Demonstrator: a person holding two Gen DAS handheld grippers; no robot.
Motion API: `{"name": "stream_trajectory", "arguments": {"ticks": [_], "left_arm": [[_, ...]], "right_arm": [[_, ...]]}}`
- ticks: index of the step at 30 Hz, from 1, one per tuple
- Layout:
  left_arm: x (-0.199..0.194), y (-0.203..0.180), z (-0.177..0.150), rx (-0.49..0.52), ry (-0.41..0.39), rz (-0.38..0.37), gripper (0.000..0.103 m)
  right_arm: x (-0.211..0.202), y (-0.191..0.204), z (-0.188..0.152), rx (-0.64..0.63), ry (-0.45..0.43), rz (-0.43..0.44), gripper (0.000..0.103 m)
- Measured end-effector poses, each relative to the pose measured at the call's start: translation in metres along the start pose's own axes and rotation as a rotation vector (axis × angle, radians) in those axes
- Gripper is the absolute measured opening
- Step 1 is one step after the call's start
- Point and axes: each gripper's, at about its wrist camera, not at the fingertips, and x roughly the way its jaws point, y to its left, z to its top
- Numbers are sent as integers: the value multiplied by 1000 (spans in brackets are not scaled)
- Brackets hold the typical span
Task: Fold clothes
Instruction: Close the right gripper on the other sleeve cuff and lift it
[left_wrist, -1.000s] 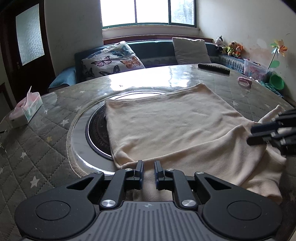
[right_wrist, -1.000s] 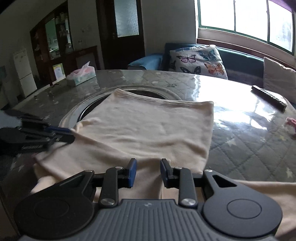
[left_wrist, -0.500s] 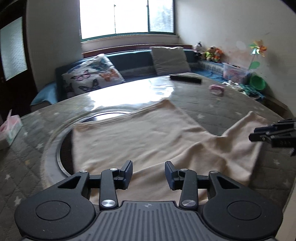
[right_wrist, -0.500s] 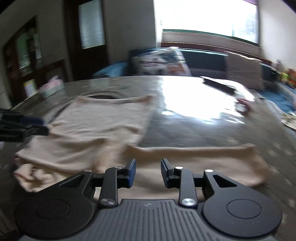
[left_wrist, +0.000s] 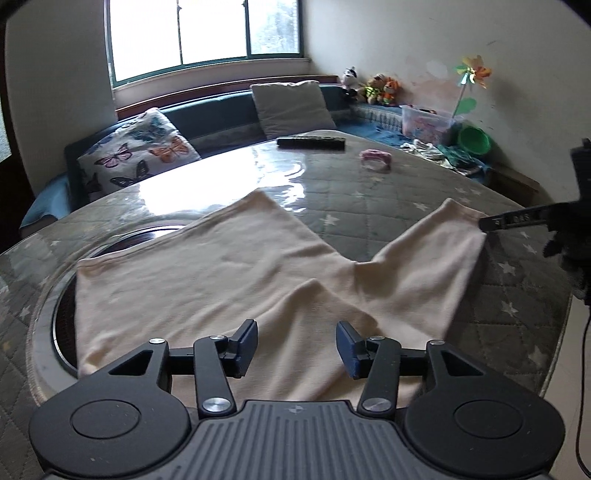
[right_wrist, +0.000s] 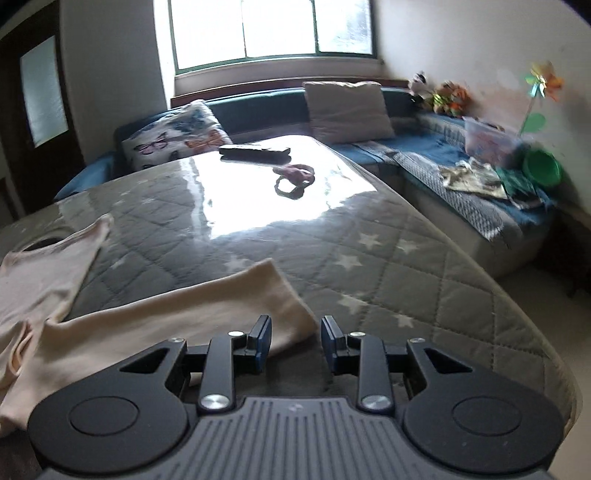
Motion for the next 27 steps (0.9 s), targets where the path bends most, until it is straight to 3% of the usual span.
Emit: {"name": "stream_trajectory", "arguments": {"ticks": [4,5,6,9,21,27], "left_arm": [[2,-10,1,19,5,-12,54],[2,-12,2,23,7,-15,54],[3,-14,2,30,8,-18,54],[5,-21,2,52,13,-30,55],[24,-38,-8,117,50,-61,57],[11,-25,-9,79,8,-61,57]], "right_arm": [[4,-3,-2,29,-6,29,29],[4,-2,-2,32,-10,34,26],[4,-2,-3,35,-11,37,16],[0,-2,-2,42,-20,50,9],[-31,4,24,28,-117,81,8],[-65,32,50,-27,-198,153,8]]}}
